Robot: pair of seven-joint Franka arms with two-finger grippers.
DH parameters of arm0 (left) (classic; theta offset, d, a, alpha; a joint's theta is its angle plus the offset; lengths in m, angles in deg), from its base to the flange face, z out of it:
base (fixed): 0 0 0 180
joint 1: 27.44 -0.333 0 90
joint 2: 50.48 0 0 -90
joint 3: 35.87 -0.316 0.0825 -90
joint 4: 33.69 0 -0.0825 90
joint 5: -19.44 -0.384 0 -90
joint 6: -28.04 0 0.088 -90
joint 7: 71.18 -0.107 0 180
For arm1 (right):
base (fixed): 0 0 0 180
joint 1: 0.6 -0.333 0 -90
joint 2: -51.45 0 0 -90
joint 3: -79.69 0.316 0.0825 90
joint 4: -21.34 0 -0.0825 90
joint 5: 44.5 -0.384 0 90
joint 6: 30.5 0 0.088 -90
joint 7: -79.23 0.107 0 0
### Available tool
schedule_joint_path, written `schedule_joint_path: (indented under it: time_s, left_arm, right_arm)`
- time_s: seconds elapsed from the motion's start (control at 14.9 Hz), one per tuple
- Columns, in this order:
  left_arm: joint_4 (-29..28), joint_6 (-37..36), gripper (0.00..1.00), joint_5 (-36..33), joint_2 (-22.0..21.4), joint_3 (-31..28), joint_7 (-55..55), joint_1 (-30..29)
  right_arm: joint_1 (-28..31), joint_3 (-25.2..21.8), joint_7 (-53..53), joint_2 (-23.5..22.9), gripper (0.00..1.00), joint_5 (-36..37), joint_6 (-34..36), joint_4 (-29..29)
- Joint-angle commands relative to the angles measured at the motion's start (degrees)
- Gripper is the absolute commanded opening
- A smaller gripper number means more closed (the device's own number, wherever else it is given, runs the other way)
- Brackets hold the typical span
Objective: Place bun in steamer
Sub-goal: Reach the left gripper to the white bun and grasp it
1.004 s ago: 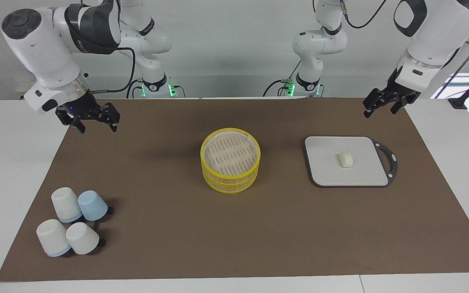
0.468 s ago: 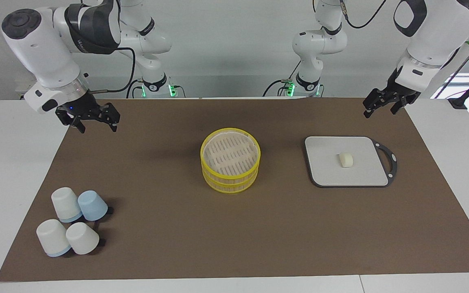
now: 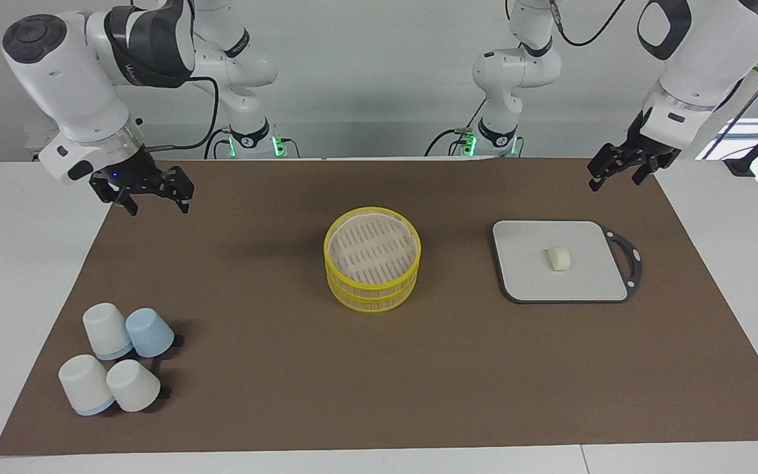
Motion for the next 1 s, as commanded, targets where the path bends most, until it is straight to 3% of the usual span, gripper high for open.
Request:
schedule_joint_path:
  time_s: [0.0, 0.6, 0.94]
  left_arm:
    - [-3.96, 4.02, 1.0, -1.24, -1.4, -0.54, 0.19, -0.36]
    - [-23.21, 22.11, 1.0, -1.24, -2.19, -0.63, -0.6, -0.8]
    - [-28.31, 29.95, 1.0, -1.24, 0.17, -0.63, -0.34, -1.68]
  right_arm:
    - [0.87, 0.73, -1.55, 1.27, 1.0, 0.44, 0.26, -1.34]
    - [0.78, 0.73, -1.55, 1.36, 1.0, 0.44, 0.43, -1.43]
    - [0.17, 0.91, -1.73, 1.62, 1.0, 0.08, 1.05, -1.34]
